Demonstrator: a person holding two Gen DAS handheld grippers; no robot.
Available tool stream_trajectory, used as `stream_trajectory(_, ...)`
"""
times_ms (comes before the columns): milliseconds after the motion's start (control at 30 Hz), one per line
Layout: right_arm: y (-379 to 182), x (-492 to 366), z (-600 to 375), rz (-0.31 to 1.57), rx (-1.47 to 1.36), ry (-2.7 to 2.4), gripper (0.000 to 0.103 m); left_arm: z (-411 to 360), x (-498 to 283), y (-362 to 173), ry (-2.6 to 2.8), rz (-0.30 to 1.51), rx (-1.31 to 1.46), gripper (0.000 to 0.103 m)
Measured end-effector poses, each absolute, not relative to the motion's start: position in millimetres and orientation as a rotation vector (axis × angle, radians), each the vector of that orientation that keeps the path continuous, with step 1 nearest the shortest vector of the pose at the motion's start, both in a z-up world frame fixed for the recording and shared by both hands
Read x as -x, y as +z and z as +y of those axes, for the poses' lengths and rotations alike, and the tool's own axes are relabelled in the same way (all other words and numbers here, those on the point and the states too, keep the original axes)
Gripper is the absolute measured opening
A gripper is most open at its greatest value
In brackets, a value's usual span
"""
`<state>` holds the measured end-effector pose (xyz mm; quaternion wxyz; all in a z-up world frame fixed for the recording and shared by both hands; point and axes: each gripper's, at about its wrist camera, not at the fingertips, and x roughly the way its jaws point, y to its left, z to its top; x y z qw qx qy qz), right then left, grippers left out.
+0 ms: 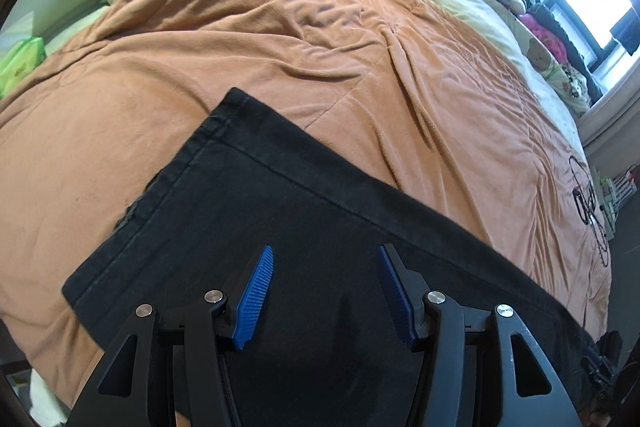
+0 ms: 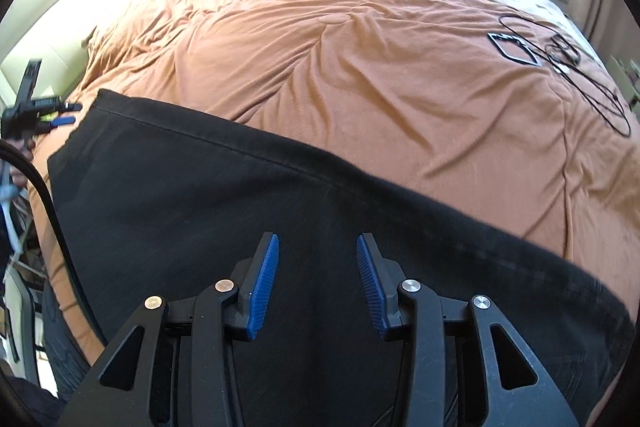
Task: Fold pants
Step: 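Grasp the black pant leg hem with the left tool and lift it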
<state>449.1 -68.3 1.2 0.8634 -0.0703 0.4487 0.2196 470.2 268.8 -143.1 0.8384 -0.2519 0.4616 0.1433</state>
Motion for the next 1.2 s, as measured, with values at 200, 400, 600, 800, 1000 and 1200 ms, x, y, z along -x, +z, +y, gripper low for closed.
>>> stream_trajectory(200,2.4,-416.3,-68.7,0.926,0.109,0.447,0.039,279.0,-434.7,-152.7,0.298,0.959,0.583,0.057)
stream_trajectory(400,-3.9,-395.4,-67.5,0.931,0.072,0.432,0.039,299.8,-398.4,-157.4,0.317,0.938,0.599,0.057)
stream_trajectory(600,-12.3,-380.9,-68.1,0.945,0.020,0.412,0.039,325.5,-363.8,-164.7,0.331,0.919,0.652,0.061)
stream_trajectory(800,-16.5,-365.2,-68.7,0.966,-0.067,0.401,0.039,347.3,-337.0,-177.0,0.345,0.899,0.720,0.063)
stream_trajectory(1000,-17.9,-348.8,-68.0,0.970,-0.115,0.408,0.039,358.9,-330.5,-195.1,0.336,0.911,0.799,0.063)
stream_trajectory(1200,-24.2,-337.6,-73.6,0.977,-0.129,0.372,0.039,364.1,-341.8,-206.6,0.341,0.883,0.834,0.062)
